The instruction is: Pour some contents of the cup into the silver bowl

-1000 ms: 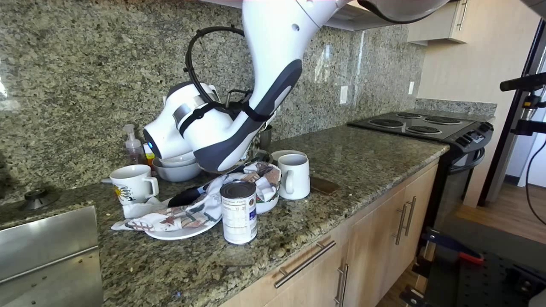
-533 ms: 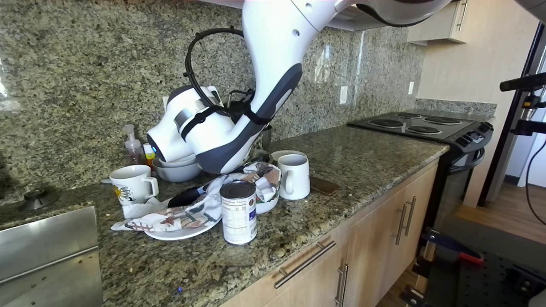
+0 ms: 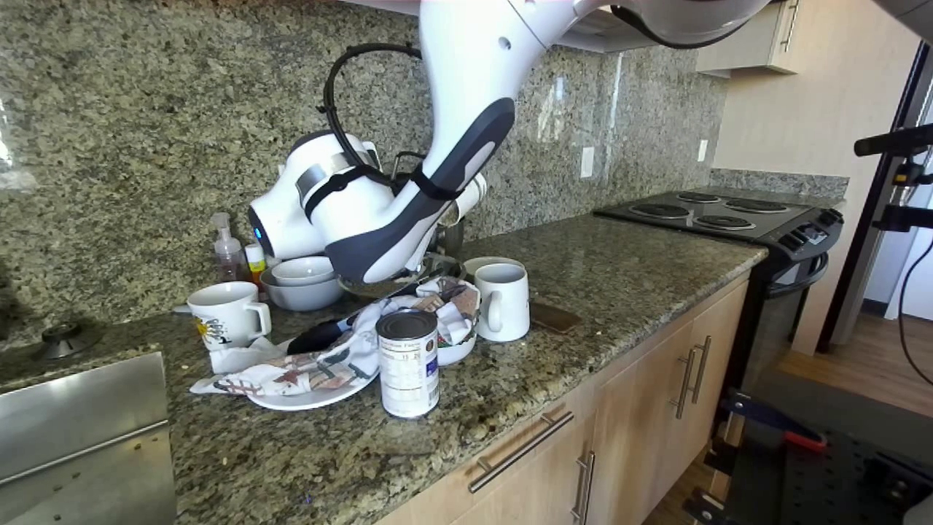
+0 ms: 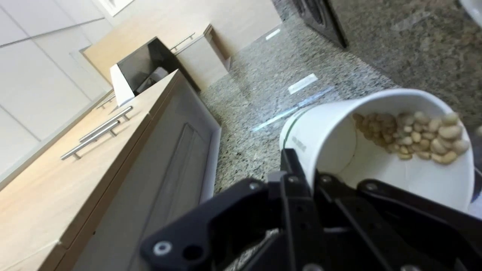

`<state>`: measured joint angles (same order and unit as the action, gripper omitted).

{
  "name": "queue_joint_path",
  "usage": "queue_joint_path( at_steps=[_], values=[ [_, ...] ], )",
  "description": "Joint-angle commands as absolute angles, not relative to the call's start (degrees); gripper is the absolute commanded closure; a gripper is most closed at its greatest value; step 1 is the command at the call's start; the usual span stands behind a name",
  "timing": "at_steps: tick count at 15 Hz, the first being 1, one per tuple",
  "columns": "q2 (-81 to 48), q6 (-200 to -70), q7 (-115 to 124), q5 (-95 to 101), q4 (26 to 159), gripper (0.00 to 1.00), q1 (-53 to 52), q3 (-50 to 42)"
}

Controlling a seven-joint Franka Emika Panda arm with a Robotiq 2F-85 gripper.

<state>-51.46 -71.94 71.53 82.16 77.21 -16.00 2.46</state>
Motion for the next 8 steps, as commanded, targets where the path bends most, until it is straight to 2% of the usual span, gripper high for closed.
queue_joint_path(
  at_steps=[1, 8],
  values=[
    [-47.81, -78.0, 71.01, 76.62, 77.69, 1.0, -11.89, 5.54],
    [-41.31, -93.76, 70.13, 61.82, 81.14, 1.0, -4.46, 5.17]
  ],
)
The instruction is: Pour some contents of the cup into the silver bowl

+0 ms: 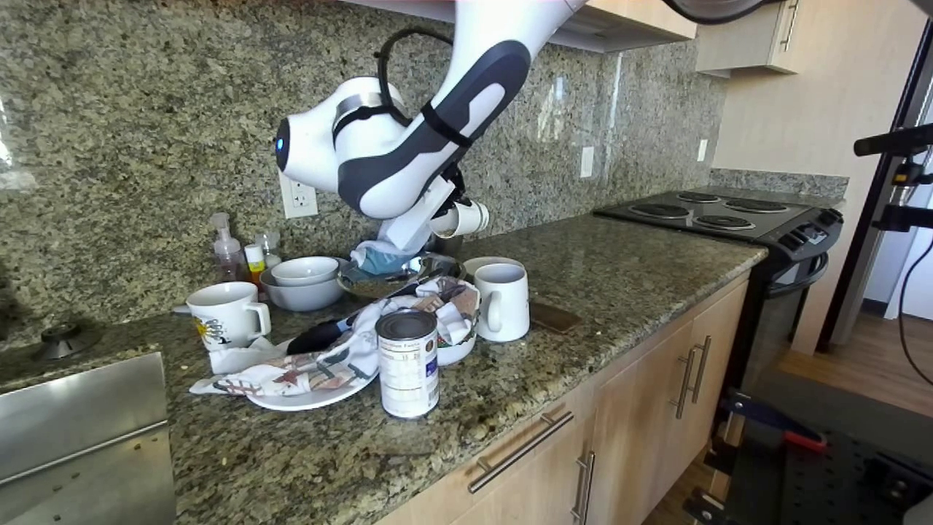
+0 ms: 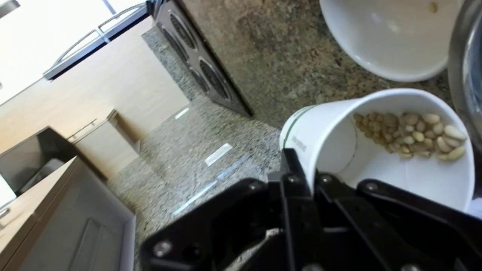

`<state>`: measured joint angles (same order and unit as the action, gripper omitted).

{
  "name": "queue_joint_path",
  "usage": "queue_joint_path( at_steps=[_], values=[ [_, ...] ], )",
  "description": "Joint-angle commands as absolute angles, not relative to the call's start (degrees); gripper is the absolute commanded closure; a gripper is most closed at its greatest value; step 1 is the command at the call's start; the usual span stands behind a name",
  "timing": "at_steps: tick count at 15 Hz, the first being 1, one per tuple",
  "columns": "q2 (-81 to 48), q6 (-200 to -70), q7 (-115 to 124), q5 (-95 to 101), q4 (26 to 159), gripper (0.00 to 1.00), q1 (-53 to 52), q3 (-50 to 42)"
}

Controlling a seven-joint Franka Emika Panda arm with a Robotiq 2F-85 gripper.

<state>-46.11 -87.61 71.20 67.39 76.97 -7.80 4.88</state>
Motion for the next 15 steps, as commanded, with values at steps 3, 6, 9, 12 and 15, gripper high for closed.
queue_joint_path(
  at_steps=[3, 6, 9, 12, 15],
  values=[
    [-38.36, -100.9, 69.05, 53.91, 83.04, 1.0, -0.19, 3.71],
    [-35.66, -107.21, 67.48, 44.69, 85.2, 1.0, 3.56, 1.34],
    [-32.62, -114.05, 64.29, 34.3, 89.2, 1.0, 6.7, -1.27],
    [-29.7, -120.53, 59.06, 23.16, 94.29, 1.0, 8.58, -3.97],
    [-26.52, -125.62, 55.9, 15.25, 100.9, 1.0, 9.12, -6.65]
  ],
)
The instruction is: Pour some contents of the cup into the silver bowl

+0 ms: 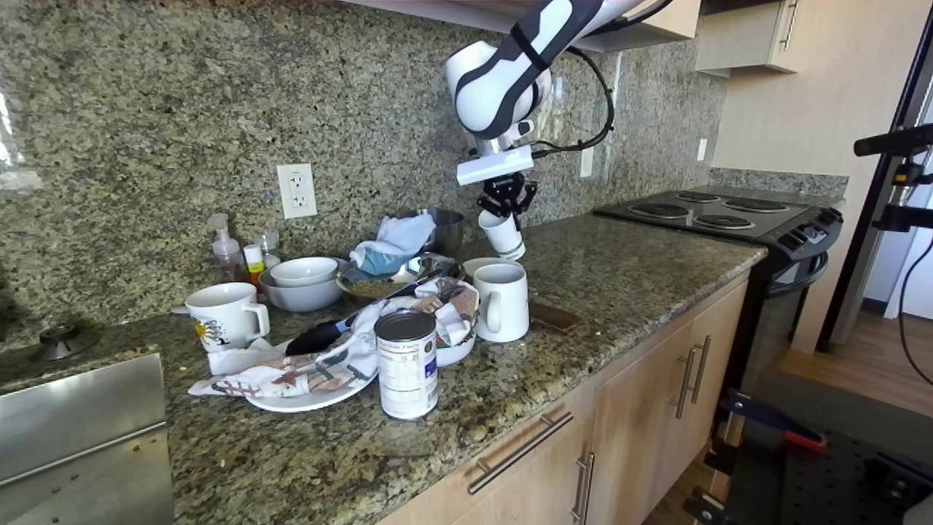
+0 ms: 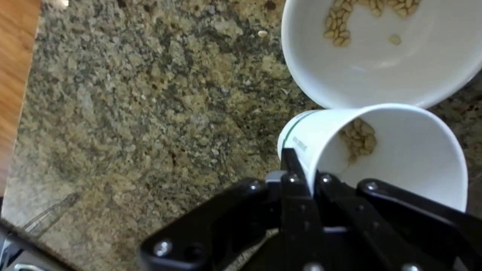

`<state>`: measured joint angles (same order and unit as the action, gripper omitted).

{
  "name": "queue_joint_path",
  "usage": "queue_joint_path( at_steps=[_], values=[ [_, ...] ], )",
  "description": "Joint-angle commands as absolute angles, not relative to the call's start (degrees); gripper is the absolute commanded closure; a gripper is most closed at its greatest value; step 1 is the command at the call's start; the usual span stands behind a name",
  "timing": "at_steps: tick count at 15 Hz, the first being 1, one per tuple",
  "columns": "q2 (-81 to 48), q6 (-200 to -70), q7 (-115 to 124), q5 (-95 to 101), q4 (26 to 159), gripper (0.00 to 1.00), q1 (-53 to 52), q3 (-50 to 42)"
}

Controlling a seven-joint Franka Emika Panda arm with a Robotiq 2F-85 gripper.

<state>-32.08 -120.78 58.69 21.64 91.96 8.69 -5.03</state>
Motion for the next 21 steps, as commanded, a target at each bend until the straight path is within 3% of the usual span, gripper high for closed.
queue_joint_path(
  at_steps=[1, 10, 18, 19, 21],
  values=[
    [-25.62, -126.9, 55.04, 13.03, 102.71, 1.0, 9.32, -7.53],
    [-19.35, -132.74, 43.27, -5.33, 116.52, 1.0, 12.21, -10.93],
    [-18.4, -132.9, 36.82, -11.58, 119.95, 1.0, 11.93, -12.26],
    [-18.39, -132.82, 36.64, -11.47, 119.94, 0.76, 11.78, -12.34],
    [-18.36, -132.58, 36.25, -11.49, 119.82, 0.66, 11.68, -12.38]
  ],
)
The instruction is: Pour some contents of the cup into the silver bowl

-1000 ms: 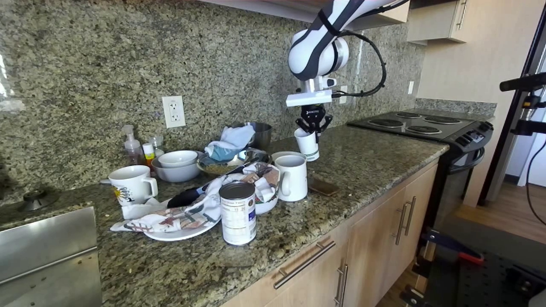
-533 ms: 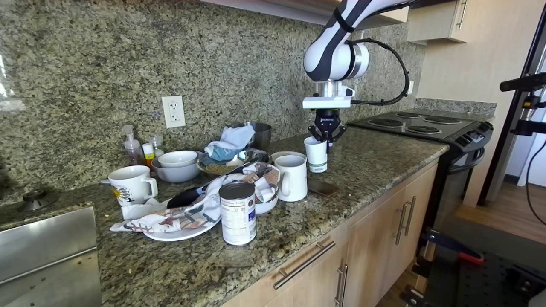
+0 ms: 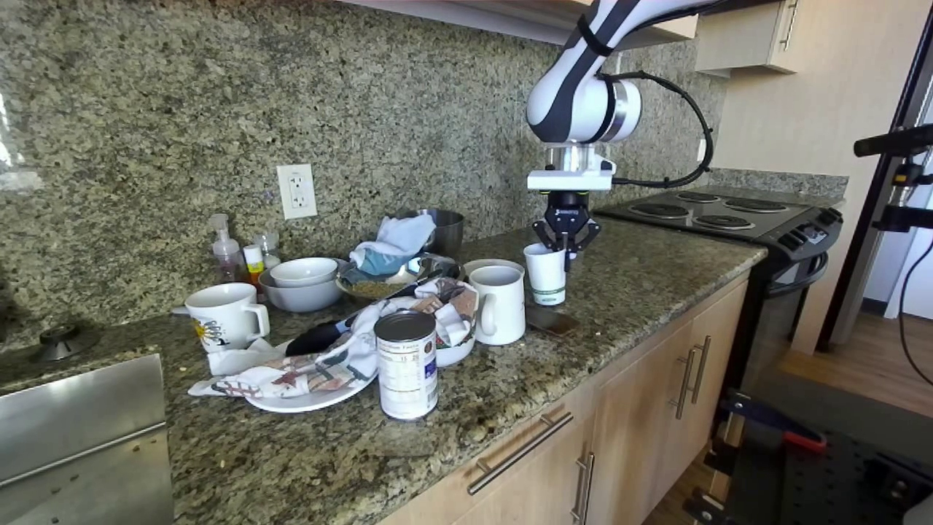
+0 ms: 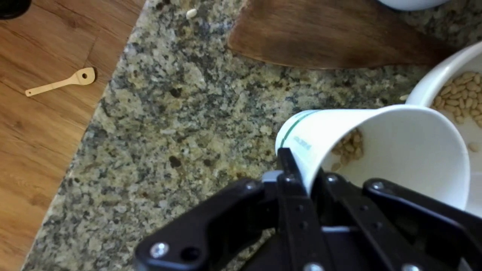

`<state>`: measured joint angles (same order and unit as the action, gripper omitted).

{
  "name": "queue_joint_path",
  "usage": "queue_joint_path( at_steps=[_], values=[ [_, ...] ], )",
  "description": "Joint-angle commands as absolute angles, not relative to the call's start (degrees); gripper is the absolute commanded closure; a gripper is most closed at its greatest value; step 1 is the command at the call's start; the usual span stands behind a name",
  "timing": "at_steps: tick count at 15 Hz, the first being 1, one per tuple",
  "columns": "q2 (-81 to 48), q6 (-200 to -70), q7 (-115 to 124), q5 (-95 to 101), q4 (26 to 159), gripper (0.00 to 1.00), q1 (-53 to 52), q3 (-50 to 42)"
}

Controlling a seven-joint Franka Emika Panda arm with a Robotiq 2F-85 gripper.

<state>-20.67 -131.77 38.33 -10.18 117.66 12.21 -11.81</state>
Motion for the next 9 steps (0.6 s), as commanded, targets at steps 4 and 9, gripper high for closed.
queue_joint_path(
  at_steps=[4, 9],
  values=[
    [-18.31, -132.24, 36.38, -11.3, 119.42, 0.35, 11.51, -12.41],
    [-16.97, -130.5, 36.51, -9.46, 119.12, 0.01, 10.79, -12.8]
  ],
)
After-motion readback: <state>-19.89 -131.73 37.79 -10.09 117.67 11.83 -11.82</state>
